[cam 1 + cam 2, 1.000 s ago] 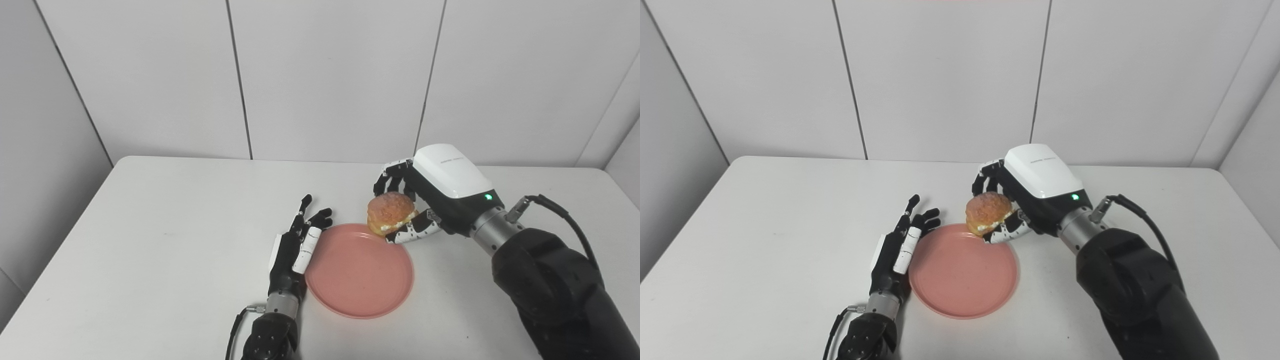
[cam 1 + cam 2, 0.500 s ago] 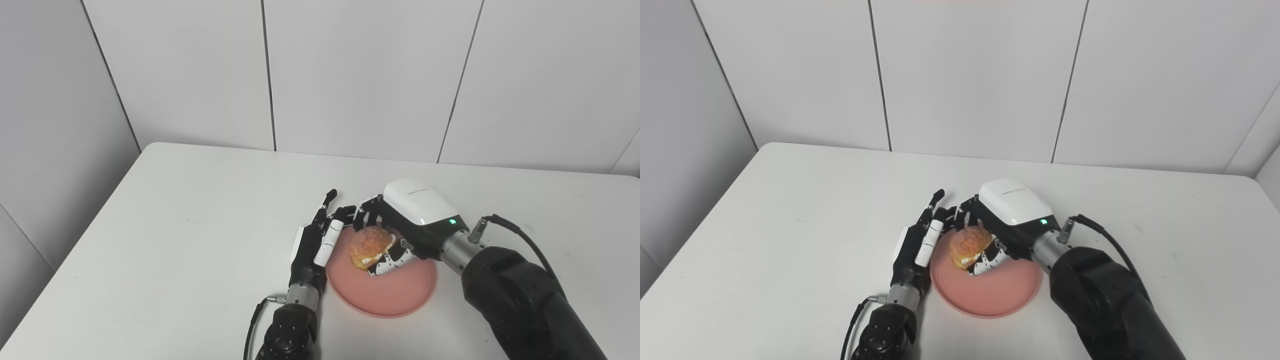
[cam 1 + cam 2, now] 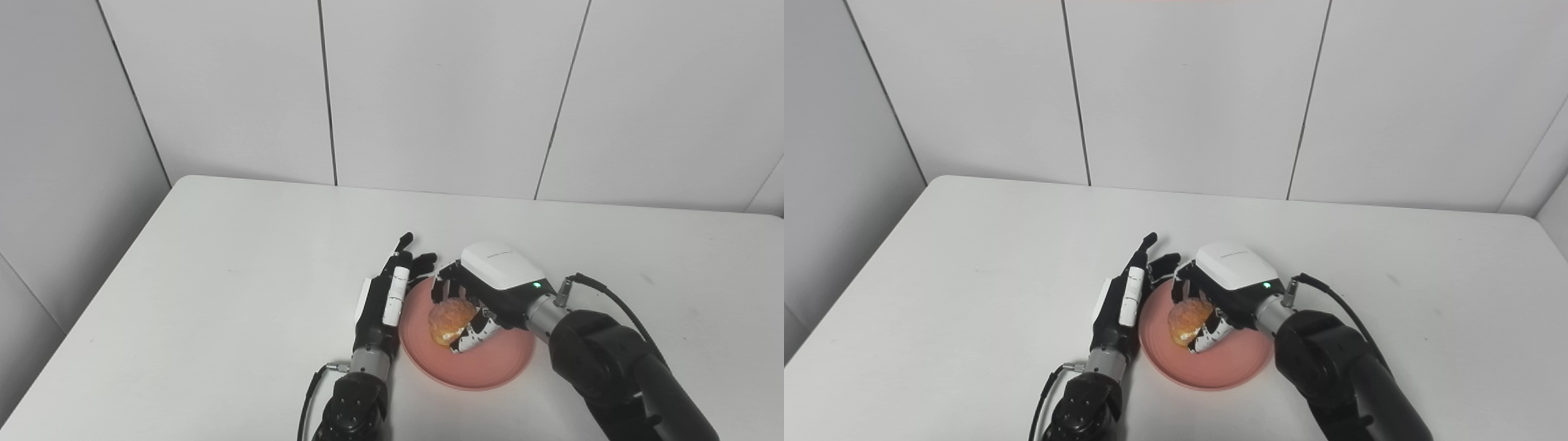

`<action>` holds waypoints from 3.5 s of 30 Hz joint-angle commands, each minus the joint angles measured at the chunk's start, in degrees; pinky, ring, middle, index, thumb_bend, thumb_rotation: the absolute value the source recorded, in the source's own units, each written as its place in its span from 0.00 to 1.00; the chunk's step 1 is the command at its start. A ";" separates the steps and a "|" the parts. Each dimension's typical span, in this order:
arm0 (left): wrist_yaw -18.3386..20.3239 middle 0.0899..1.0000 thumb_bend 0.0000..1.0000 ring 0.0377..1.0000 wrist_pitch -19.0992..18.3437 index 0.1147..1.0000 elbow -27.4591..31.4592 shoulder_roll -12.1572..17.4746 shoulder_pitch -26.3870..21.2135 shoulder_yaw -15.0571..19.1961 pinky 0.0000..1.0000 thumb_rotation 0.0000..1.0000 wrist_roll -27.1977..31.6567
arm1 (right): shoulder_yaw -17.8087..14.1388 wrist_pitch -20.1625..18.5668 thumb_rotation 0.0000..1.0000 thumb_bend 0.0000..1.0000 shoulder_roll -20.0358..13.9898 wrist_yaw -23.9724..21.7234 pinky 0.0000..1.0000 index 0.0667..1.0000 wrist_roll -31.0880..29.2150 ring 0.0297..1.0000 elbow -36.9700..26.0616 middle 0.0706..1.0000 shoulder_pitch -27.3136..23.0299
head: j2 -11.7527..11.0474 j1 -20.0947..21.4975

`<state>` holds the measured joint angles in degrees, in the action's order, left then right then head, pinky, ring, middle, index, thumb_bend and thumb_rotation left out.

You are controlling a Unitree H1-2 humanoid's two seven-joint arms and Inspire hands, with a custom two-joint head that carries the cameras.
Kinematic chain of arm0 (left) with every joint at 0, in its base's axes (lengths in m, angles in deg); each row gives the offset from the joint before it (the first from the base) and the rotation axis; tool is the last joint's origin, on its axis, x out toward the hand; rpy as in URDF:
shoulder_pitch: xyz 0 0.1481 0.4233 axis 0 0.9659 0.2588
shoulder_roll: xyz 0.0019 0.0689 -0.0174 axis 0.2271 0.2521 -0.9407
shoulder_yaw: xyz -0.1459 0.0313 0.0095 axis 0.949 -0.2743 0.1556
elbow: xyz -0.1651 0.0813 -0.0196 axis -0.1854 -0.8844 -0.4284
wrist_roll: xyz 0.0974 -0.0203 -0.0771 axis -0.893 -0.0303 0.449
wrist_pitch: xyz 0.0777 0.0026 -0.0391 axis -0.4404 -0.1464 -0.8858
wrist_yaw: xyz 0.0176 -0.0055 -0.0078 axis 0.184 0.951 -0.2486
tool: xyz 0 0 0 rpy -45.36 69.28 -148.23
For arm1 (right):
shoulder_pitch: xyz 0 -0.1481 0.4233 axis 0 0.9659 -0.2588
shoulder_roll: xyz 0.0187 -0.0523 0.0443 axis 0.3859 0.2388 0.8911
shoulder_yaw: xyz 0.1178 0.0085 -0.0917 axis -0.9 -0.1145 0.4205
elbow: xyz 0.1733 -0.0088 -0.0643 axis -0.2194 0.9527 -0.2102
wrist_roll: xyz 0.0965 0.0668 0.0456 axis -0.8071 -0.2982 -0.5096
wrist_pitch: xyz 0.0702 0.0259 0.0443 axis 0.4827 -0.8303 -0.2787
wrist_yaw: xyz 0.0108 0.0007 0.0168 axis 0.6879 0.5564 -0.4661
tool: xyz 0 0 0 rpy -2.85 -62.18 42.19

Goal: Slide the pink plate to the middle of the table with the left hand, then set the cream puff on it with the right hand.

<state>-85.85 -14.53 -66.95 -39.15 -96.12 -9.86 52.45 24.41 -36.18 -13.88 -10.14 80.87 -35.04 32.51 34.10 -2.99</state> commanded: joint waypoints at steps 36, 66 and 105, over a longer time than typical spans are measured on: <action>-0.17 0.73 0.89 0.79 -1.72 0.89 -2.66 -0.03 2.29 0.22 0.77 1.00 0.50 | -3.87 -4.08 0.44 1.00 -2.57 -6.86 0.65 0.76 2.64 0.82 -10.16 0.83 -0.77 | -0.38 1.24; -7.75 1.00 0.90 1.00 9.42 0.99 -4.07 2.57 3.53 0.06 1.00 1.00 -6.08 | -27.78 23.63 1.00 0.71 18.17 39.02 0.80 0.84 -33.08 0.86 12.34 0.87 18.13 | -2.94 9.51; -5.21 1.00 0.85 1.00 2.10 1.00 -0.75 3.95 3.23 -0.46 1.00 1.00 -3.98 | -26.25 6.09 1.00 0.87 17.40 31.33 1.00 1.00 -48.29 1.00 9.88 1.00 20.48 | -2.41 9.00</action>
<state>-91.46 -11.84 -66.55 -35.44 -95.09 -10.43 48.62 -1.65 -27.25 3.81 21.90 33.28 -24.33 52.42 31.64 6.07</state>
